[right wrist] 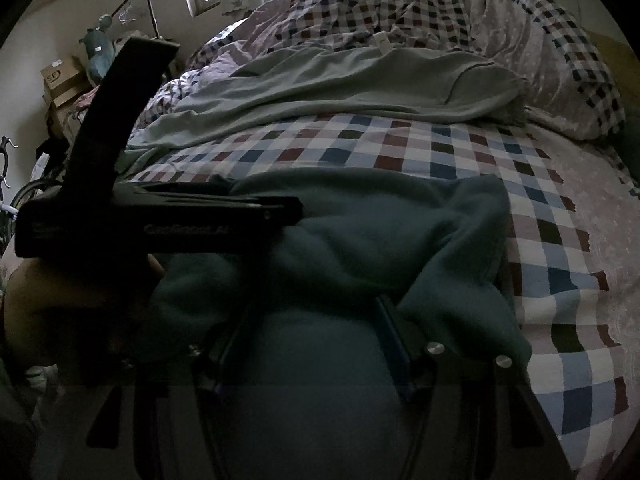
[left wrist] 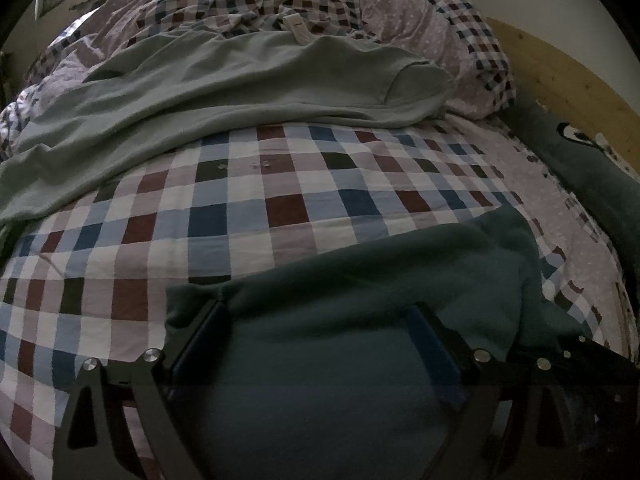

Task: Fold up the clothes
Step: 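Open both tools and smooth the folded sweatshirt flat on the bed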

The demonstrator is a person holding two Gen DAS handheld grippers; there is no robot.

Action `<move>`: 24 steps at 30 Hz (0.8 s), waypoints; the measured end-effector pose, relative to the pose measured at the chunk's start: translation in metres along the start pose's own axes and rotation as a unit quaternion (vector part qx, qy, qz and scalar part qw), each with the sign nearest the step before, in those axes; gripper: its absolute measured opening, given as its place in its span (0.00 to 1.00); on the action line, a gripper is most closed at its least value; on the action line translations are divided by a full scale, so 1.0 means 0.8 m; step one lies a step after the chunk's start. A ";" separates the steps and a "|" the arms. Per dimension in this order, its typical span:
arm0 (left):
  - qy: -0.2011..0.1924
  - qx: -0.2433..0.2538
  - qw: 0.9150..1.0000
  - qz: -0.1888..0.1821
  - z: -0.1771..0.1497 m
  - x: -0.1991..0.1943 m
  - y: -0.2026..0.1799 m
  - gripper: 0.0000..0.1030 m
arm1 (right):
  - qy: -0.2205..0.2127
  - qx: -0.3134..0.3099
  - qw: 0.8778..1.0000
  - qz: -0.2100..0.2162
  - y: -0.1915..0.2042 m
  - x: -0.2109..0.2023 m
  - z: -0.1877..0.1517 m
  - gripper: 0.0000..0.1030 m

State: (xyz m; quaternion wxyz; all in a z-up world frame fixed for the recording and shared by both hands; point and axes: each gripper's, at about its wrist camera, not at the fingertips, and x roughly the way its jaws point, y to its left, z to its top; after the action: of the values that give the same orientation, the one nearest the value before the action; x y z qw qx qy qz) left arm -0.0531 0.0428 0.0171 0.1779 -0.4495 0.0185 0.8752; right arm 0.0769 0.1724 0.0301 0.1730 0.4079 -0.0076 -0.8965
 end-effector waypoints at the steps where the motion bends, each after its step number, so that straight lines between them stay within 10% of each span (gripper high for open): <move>1: -0.002 0.002 1.000 0.008 0.000 -0.004 -0.002 0.92 | 0.000 0.000 1.000 0.000 0.000 0.000 0.000 0.63; 10: -0.066 0.000 0.998 0.020 -0.034 -0.092 -0.014 0.92 | -0.008 -0.010 1.000 -0.014 0.010 -0.012 0.003 0.65; 14: -0.063 0.019 0.997 0.044 -0.060 -0.113 -0.027 0.92 | -0.024 -0.042 0.998 -0.026 0.028 -0.044 -0.008 0.82; 24: -0.056 -0.016 0.997 0.047 -0.133 -0.166 -0.039 0.92 | 0.000 -0.080 0.996 -0.029 0.068 -0.125 -0.096 0.83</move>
State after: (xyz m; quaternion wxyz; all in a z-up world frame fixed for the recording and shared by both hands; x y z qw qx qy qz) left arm 0.1112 0.0120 0.0631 0.1299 -0.4011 0.0156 0.9067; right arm 0.2106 0.1625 0.0602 0.1787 0.3928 0.0764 -0.8989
